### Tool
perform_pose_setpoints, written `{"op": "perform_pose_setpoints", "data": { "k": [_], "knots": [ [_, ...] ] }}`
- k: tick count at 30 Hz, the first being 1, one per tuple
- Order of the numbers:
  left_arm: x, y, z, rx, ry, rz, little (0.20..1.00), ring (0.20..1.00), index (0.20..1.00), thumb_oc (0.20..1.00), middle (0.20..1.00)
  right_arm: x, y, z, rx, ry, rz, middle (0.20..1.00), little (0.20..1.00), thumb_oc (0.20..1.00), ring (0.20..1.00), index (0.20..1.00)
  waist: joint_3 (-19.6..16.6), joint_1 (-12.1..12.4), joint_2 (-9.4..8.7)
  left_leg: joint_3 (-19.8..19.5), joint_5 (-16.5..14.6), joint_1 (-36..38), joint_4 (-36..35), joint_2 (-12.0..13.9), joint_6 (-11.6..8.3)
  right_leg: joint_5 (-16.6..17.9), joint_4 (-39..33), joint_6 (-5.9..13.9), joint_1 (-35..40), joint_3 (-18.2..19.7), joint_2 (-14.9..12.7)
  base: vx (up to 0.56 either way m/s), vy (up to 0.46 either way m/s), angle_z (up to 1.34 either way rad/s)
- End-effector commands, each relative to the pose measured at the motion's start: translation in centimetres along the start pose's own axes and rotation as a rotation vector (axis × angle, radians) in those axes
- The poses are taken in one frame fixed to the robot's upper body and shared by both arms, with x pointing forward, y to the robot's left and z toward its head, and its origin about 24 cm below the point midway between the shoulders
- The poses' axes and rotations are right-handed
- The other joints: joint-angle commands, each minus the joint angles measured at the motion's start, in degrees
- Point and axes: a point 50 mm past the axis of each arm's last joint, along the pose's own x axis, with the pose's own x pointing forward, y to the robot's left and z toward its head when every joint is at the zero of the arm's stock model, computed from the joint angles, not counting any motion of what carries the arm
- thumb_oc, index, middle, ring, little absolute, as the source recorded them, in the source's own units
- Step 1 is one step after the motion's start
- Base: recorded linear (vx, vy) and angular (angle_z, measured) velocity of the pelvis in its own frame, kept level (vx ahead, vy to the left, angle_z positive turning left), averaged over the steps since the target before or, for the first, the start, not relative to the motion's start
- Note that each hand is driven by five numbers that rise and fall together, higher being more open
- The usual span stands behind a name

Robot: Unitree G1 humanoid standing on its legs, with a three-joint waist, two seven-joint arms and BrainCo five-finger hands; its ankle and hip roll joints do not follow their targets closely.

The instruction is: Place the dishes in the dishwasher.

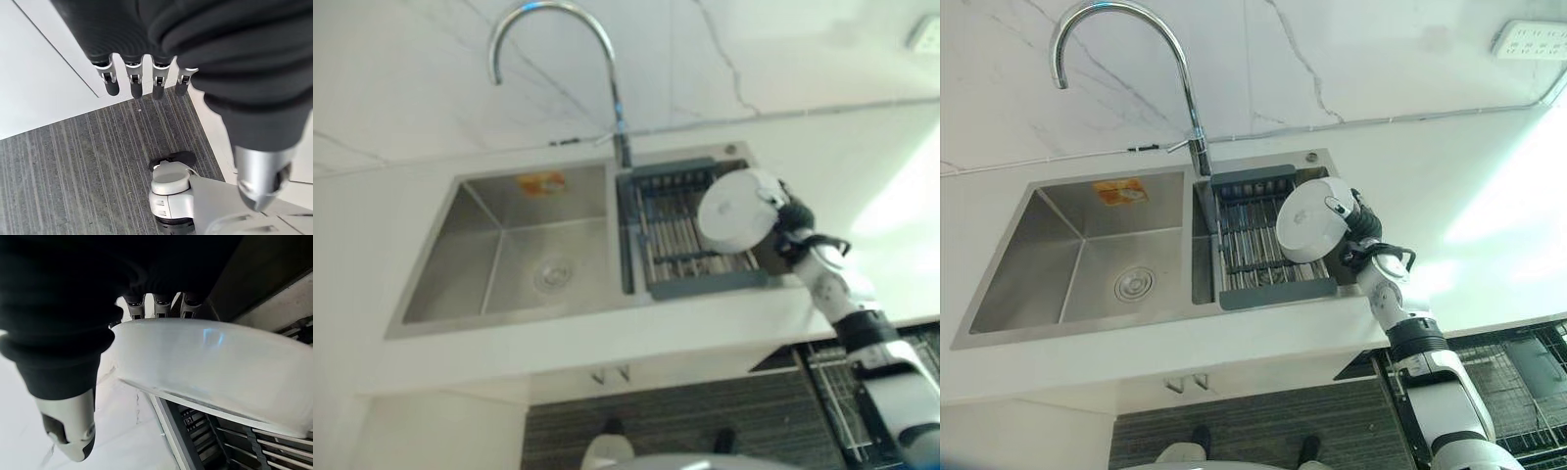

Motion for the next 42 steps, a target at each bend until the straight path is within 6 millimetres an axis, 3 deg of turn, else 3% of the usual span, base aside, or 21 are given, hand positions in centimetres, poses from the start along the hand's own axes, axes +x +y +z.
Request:
{"op": "perform_pose_setpoints", "data": {
  "k": [1,30,36,37,38,39,42],
  "knots": [
    [0.1,2.5,0.8,0.088,0.023,0.077,1.000,1.000,1.000,1.000,1.000,1.1,1.4,3.3,0.028,-0.137,0.022,1.000,1.000,1.000,1.000,1.000,0.0,0.8,-2.73,-2.1,5.1,-6.0,-1.2,0.8,-0.53,-3.0,0.1,3.54,3.8,1.9,-5.3,-0.03,0.021,0.01],
    [0.2,2.6,2.0,0.067,-0.006,0.080,1.000,1.000,1.000,1.000,1.000,1.6,3.0,2.7,0.031,-0.085,0.076,1.000,1.000,1.000,1.000,1.000,1.2,1.3,-2.24,-2.9,5.4,-7.3,-1.2,0.4,-0.41,-2.3,0.3,3.60,2.2,1.8,-5.7,0.00,0.001,0.00],
    [0.2,2.7,2.0,0.069,-0.007,0.082,1.000,1.000,1.000,1.000,1.000,1.7,2.5,2.5,0.022,-0.066,0.079,1.000,1.000,1.000,1.000,1.000,1.3,1.7,-2.33,-3.1,5.5,-7.4,-1.2,0.3,-0.43,-2.3,0.4,3.62,2.1,1.4,-5.7,0.00,0.000,0.00],
    [0.2,2.8,2.0,0.069,-0.007,0.083,1.000,1.000,1.000,1.000,1.000,1.7,2.4,2.6,0.012,-0.064,0.081,0.580,0.580,0.580,0.580,0.580,1.4,1.7,-2.36,-3.1,5.5,-7.4,-1.2,0.3,-0.43,-2.3,0.4,3.62,2.1,1.4,-5.7,0.00,-0.005,0.04],
    [0.2,2.9,2.0,0.070,-0.007,0.084,1.000,1.000,1.000,1.000,1.000,1.7,2.4,2.6,-0.012,-0.064,0.081,0.310,0.310,0.310,0.310,0.310,1.4,1.8,-2.40,-3.2,5.5,-7.4,-1.2,0.3,-0.42,-2.2,0.4,3.61,2.1,1.4,-5.7,-0.01,-0.005,0.04],
    [0.2,2.9,2.0,0.068,-0.010,0.085,1.000,1.000,1.000,1.000,1.000,1.8,2.4,2.7,-0.042,-0.068,0.082,0.200,0.200,0.200,0.200,0.200,1.6,1.8,-2.41,-3.2,5.6,-7.5,-1.2,0.3,-0.44,-2.2,0.4,3.62,2.0,1.4,-5.7,-0.01,-0.004,0.05],
    [0.2,3.0,2.1,0.064,-0.014,0.087,1.000,1.000,1.000,1.000,1.000,1.8,2.3,3.2,-0.071,-0.083,0.096,0.200,0.200,0.200,0.200,0.200,1.7,1.9,-2.53,-3.4,5.6,-7.5,-1.2,0.3,-0.42,-2.2,0.5,3.64,1.9,1.4,-5.6,-0.01,-0.002,0.04]
  ]
}}
